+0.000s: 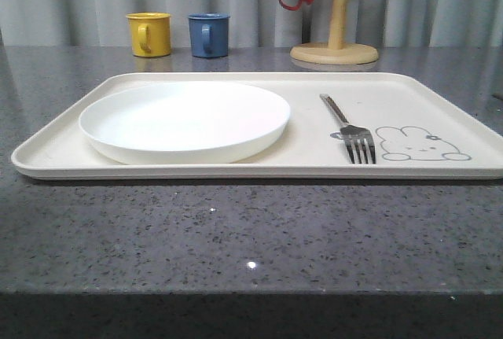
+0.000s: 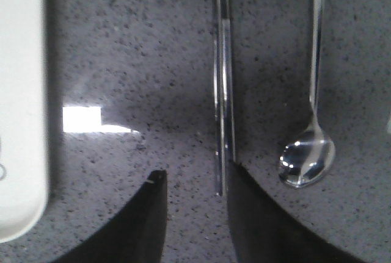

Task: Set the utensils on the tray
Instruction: 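Grasp the steel chopsticks with the right gripper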

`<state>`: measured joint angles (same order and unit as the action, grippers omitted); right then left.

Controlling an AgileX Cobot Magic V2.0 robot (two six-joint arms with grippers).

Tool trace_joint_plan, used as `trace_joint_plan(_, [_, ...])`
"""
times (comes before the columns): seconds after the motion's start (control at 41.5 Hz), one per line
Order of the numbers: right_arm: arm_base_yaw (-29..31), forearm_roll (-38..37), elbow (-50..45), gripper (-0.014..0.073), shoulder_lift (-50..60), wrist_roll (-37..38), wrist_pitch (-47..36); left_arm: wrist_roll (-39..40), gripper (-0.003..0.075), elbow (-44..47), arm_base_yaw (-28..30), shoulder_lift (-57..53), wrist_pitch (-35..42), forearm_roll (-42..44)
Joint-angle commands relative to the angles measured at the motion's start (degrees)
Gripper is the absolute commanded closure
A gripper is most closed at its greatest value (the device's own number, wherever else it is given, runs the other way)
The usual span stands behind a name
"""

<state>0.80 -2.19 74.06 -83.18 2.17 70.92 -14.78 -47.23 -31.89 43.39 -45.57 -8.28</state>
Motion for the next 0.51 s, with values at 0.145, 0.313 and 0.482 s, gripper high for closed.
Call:
trace_joint_plan(0.145, [4.2,1.2,0.6,0.0316,-1.2,-7.6,0.0,0.5,0.0502,-1.6,-0.4,-0.1,4.0,-0.7])
trace_joint_plan(0.313, [4.2,1.2,0.6,0.0316,-3.8,-8.5,-2.9,0.5,0.0502,-1.6,-0.4,-0.1,4.0,-0.7])
trace_joint_plan(0.482, [4.2,1.3,0.6,0.0316,-6.3,-8.5,-5.4,0.5,0.0502,-1.6,-0.4,-0.1,4.0,-0.7])
